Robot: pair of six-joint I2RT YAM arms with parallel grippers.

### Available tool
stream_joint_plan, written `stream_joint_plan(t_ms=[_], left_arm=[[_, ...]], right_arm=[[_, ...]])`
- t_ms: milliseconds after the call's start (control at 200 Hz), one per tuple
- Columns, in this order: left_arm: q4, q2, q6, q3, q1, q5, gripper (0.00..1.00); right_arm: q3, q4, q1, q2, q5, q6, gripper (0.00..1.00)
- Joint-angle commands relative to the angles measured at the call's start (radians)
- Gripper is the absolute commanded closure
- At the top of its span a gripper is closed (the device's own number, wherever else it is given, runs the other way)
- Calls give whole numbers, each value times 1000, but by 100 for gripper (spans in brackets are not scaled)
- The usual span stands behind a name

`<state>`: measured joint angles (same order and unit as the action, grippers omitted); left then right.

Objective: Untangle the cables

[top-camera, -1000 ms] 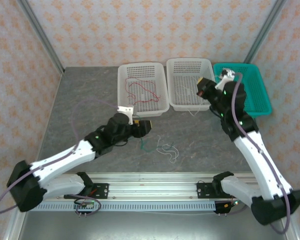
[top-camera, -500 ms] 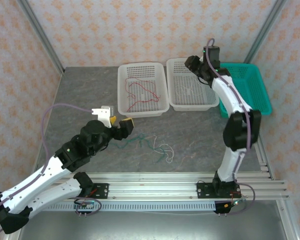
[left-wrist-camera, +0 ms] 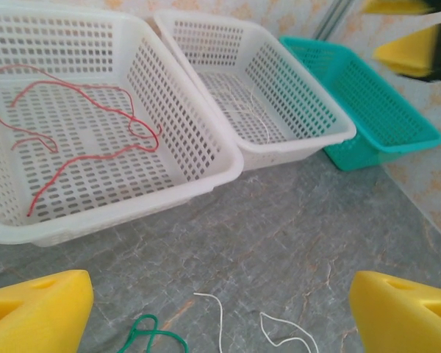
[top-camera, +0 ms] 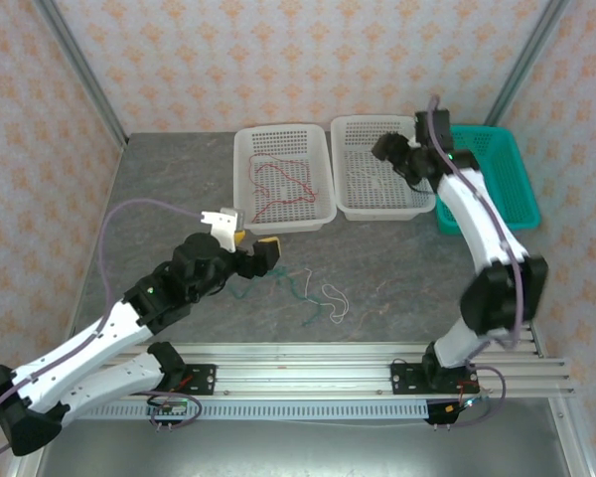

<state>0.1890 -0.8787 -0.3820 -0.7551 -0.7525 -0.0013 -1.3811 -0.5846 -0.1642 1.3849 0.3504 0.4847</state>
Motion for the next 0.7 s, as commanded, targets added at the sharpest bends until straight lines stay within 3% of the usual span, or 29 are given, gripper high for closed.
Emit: stream_joint_plan(t_ms=[0, 125, 290, 365, 530, 696], left_arm=[[-65, -65, 46, -40, 2, 50, 9], [-95, -137, 46, -43, 2, 88, 9], [-168, -216, 15, -31, 2, 88, 9], [-171, -240, -17, -33, 2, 49, 9], [-86, -213, -112, -22, 2, -110, 9], [-53, -94, -128, 46, 3, -158, 9]], right_arm=[[180, -31, -61, -193, -27, 26, 33], [317, -217, -199, -348, -42, 2, 37], [406, -344, -477, -284, -57, 52, 42], [413, -288, -569, -219, -79, 70, 44], [370, -40, -662, -36, -36, 100, 49], [326, 67, -672, 165, -185, 128, 56]])
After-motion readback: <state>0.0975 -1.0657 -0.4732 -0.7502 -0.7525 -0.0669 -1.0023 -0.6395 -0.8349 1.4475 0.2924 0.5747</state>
